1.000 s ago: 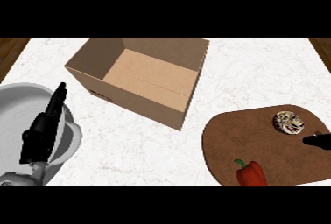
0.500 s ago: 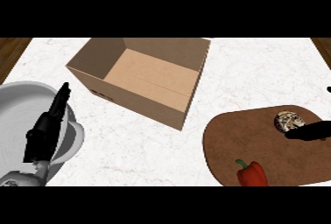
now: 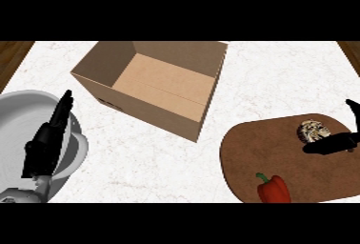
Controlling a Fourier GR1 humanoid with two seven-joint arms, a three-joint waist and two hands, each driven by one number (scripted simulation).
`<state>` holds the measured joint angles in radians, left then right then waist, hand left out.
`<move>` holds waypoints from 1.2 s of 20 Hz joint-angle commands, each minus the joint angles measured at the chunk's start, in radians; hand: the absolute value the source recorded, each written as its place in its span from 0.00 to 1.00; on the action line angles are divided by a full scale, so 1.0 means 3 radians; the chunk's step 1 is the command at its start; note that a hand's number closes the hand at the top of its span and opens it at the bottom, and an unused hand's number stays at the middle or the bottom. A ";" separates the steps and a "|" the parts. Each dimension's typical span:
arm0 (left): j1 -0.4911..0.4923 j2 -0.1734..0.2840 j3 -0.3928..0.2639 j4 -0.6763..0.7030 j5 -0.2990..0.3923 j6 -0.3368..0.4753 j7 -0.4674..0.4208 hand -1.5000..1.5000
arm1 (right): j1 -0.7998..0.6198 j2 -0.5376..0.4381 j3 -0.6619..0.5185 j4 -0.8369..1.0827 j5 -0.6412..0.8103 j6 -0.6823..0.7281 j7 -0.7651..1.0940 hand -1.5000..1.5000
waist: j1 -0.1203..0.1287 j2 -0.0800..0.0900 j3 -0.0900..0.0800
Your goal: Pick the cupcake from the cutting board and place it in the cardboard box
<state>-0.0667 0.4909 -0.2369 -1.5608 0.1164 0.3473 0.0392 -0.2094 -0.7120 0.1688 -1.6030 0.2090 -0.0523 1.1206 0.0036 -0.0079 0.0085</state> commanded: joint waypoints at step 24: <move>0.0272 -0.0237 0.0181 0.0083 -0.0179 -0.0277 0.0045 0.50 | -0.0084 0.0785 -0.0070 0.0551 0.0738 -0.0148 0.0022 0.00 | 0.0020 0.0030 -0.0029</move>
<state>-0.0501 0.4246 -0.1838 -1.5754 0.0509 0.2961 0.0545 -0.2208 -0.5398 0.1207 -1.4822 0.3751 -0.0542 1.0673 0.0027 -0.0083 0.0097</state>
